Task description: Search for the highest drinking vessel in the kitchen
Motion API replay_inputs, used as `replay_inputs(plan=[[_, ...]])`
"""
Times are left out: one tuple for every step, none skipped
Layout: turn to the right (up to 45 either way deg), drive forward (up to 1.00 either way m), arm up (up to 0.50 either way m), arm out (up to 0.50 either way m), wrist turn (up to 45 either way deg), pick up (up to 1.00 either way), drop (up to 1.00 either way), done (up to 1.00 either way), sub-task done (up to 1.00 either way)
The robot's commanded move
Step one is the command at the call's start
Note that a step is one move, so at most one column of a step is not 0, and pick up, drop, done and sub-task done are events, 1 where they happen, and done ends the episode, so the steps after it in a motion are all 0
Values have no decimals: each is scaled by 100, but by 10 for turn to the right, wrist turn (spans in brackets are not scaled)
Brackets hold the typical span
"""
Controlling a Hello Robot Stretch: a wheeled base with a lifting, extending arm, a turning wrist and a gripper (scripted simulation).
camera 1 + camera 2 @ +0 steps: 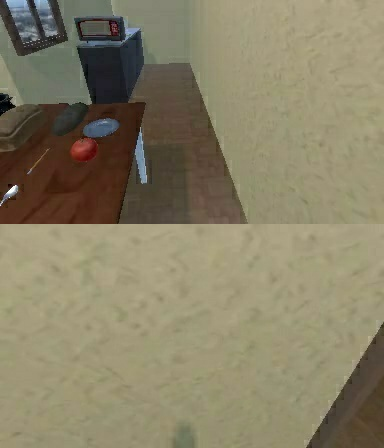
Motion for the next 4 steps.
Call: replay_inputs(plan=[[0,30,0,0,0,0,0,0,0],[-30,0,0,0,0,0,0,0,0],[0,100,0,0,0,0,0,0,0],[-90,0,0,0,0,0,0,0,0]])
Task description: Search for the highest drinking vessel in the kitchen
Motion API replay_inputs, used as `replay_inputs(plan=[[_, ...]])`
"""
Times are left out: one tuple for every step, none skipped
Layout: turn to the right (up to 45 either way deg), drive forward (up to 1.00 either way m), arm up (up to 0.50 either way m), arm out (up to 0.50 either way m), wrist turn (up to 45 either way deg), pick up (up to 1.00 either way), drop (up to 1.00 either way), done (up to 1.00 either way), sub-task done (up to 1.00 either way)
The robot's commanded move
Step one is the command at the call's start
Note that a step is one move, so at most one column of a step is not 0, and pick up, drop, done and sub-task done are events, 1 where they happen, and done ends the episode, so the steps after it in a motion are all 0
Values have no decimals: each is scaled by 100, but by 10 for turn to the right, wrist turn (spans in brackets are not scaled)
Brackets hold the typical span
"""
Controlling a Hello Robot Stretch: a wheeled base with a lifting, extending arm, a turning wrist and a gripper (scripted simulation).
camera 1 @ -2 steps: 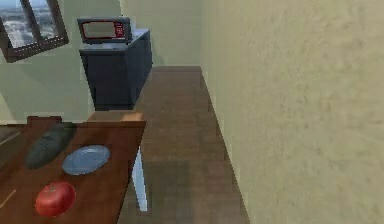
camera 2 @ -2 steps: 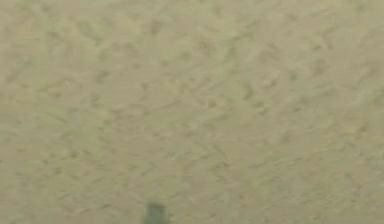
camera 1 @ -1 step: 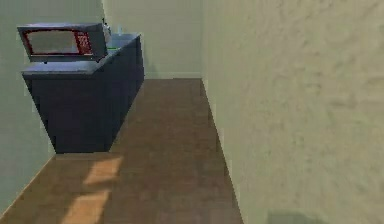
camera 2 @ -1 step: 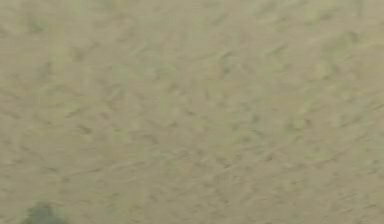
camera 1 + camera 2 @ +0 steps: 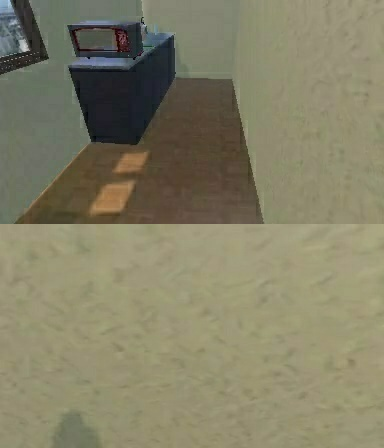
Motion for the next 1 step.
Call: replay_inputs(plan=[[0,35,0,0,0,0,0,0,0]])
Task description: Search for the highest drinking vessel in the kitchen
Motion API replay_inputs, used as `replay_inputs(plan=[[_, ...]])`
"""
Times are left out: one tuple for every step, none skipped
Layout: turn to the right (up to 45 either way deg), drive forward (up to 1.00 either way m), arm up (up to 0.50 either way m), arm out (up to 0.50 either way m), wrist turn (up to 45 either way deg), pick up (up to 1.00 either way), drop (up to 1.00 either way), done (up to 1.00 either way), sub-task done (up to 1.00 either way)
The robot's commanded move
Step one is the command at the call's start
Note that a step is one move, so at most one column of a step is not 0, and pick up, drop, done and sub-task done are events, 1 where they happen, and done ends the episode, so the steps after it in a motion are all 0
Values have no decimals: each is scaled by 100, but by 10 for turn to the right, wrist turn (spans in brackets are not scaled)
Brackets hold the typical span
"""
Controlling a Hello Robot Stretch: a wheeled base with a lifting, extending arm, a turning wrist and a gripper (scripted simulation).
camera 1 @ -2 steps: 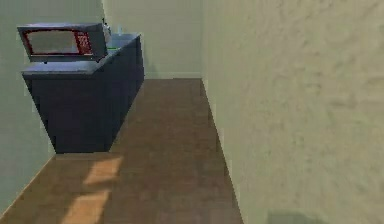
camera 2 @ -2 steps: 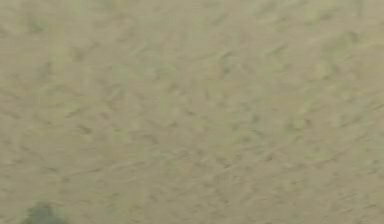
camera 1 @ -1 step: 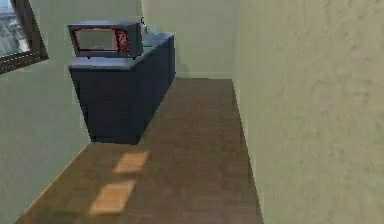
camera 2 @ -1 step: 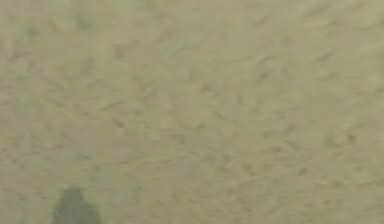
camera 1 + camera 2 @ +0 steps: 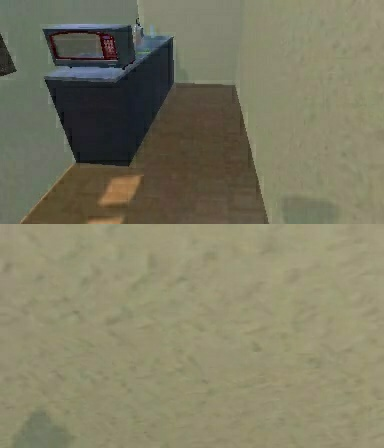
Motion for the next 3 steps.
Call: replay_inputs(plan=[[0,100,0,0,0,0,0,0,0],[-30,0,0,0,0,0,0,0,0],[0,100,0,0,0,0,0,0,0]])
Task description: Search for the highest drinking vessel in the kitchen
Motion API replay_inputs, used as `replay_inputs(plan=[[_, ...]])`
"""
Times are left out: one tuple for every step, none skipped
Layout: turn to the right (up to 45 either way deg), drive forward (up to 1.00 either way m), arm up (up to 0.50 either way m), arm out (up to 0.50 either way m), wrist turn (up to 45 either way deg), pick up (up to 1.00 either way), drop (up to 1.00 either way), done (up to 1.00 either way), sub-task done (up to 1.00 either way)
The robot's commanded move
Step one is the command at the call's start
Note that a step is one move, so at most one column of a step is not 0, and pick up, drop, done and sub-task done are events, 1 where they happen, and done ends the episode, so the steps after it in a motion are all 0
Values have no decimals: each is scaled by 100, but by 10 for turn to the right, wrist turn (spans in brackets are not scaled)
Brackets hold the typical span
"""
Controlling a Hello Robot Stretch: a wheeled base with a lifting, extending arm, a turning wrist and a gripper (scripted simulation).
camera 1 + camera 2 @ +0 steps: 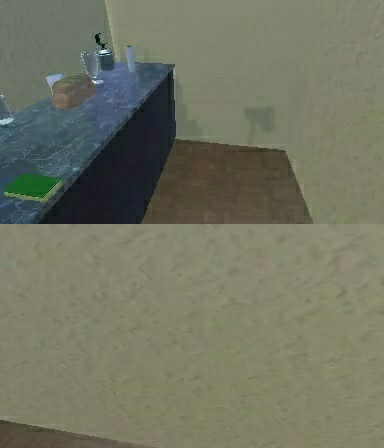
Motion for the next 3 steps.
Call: replay_inputs(plan=[[0,85,0,0,0,0,0,0,0],[-450,0,0,0,0,0,0,0,0],[-180,0,0,0,0,0,0,0,0]])
